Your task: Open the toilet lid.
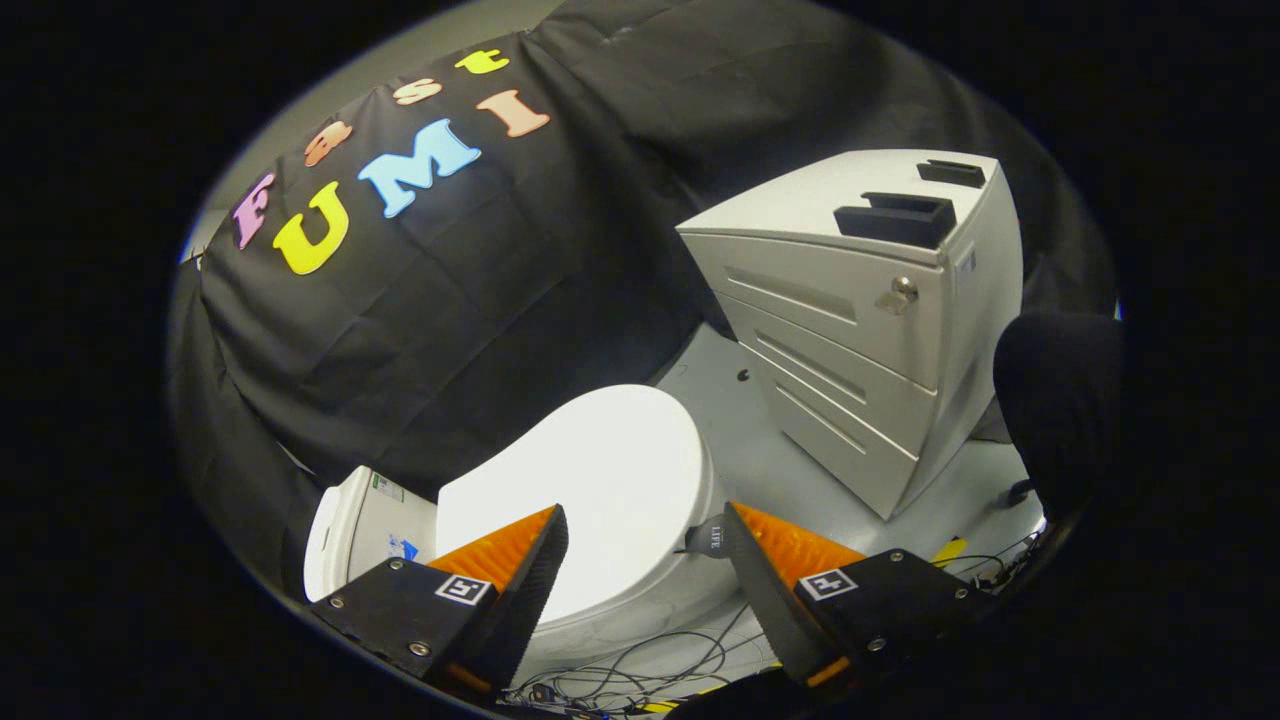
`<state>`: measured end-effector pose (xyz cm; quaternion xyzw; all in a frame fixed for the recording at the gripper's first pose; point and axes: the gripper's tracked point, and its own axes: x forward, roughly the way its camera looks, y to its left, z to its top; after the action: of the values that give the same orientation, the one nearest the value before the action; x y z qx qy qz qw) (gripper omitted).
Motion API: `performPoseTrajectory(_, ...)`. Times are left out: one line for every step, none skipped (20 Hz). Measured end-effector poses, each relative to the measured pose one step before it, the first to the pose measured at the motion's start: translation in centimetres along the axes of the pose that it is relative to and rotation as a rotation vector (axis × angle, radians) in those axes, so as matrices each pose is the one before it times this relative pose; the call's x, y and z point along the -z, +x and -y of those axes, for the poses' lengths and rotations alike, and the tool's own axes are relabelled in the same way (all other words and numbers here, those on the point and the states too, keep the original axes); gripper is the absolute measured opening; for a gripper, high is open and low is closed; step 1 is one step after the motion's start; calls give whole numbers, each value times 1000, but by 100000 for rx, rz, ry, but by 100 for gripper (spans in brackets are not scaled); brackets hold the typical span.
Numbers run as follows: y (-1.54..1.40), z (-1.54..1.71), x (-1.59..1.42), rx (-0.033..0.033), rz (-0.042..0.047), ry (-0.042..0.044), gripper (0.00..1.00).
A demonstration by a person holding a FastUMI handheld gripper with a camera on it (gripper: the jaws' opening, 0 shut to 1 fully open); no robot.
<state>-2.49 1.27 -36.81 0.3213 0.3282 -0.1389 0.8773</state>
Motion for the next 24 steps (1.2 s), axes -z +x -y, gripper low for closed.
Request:
performPoseTrajectory(236,530,451,1616,-1007,126,96)
performPoseTrajectory(200,456,458,1386,-1027,314,96)
performPoseTrajectory(273,358,295,1324,-840,698,96)
performPoseTrajectory(139,648,422,1213,-1071,1163,96)
performPoseTrajectory(193,302,351,884,-1142,1190,96)
performPoseTrajectory(157,408,366,1155,-535,946,96)
performPoseTrajectory(235,334,262,1286,-494,643,96)
performPoseTrajectory(214,266,330,853,-615,866,96)
performPoseTrajectory(202,315,193,329,-527,1370,96)
performPoseTrajectory(211,59,166,-267,-434,1928,95)
performPoseTrajectory(296,-119,-77,-1085,668,2208,95)
performPoseTrajectory(334,-47,-97,-808,735,1821,95)
performPoseTrajectory(454,11,102,-588,-334,1378,95)
performPoseTrajectory(507,-79,298,-1242,-1000,2126,94)
performPoseTrajectory(520,-195,32,-1780,-668,3046,94)
performPoseTrajectory(410,98,75,-1028,-550,2893,94)
performPoseTrajectory(351,82,-34,-291,-535,2254,94)
performPoseTrajectory(371,336,122,438,-1116,1638,91)
performPoseTrajectory(355,363,158,1061,-1264,1311,90)
performPoseTrajectory(294,341,440,645,-1288,1020,88)
performPoseTrajectory(261,191,320,-194,-1247,1190,87)
performPoseTrajectory(377,160,428,-763,-1051,1546,85)
performPoseTrajectory(456,93,233,-1129,-699,1655,83)
performPoseTrajectory(484,12,75,-1385,172,1702,82)
